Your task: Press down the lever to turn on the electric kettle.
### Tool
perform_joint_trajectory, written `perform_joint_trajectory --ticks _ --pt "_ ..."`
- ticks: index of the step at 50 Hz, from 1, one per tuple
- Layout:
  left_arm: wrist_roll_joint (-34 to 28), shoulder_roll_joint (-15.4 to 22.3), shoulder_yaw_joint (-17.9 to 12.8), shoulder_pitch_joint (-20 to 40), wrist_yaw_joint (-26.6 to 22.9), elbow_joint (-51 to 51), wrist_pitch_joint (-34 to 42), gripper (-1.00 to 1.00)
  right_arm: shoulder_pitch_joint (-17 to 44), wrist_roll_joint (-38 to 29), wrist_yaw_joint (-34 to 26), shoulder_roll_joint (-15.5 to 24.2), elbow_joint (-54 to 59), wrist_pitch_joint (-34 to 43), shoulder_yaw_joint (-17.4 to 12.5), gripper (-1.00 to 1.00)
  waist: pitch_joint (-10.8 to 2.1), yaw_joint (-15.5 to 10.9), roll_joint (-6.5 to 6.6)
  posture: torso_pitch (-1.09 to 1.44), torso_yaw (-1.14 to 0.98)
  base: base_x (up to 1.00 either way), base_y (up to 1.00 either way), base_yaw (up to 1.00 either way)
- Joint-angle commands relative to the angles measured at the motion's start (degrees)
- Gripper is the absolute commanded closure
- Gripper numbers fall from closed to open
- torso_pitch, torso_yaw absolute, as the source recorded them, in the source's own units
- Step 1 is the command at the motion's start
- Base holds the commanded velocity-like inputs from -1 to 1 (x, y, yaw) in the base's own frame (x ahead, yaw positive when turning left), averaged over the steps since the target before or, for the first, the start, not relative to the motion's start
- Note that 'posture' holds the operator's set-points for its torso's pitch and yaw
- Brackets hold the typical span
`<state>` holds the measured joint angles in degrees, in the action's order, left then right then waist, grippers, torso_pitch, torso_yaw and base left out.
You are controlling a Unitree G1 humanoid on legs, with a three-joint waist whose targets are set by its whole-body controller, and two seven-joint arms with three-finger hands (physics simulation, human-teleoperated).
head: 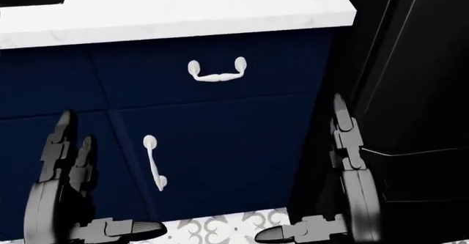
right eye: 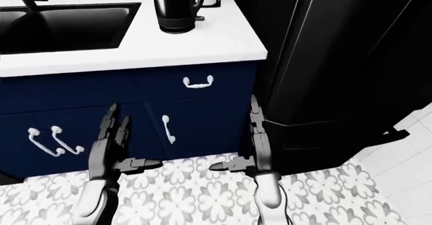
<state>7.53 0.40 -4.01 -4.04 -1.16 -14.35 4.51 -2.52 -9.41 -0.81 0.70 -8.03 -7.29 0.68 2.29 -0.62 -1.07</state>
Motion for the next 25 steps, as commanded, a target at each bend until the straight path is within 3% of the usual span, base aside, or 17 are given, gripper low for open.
perform_joint_trajectory --ticks 1,8,25 --pt "0.4 0.4 -0.7 1.3 0.1 -4.4 -1.3 -1.0 1.1 -0.4 0.1 -0.1 -3.5 -1.4 0.5 -1.0 -1.8 -0.1 0.07 0.0 0.0 0.0 0.0 0.0" --pt "1.6 0.6 -1.4 1.4 0.6 -9.0 1.9 -1.0 1.2 -3.0 0.1 -0.3 -8.9 2.1 1.6 -1.0 -2.44 0.3 1.12 0.0 0.0 0.0 0.0 0.0" --pt "5.1 0.5 -3.4 0.9 1.7 -20.7 9.2 -1.0 6.0 -5.9 -1.1 -1.1 -16.1 10.2 3.8 -1.0 -1.91 0.4 1.45 0.0 0.0 0.0 0.0 0.0"
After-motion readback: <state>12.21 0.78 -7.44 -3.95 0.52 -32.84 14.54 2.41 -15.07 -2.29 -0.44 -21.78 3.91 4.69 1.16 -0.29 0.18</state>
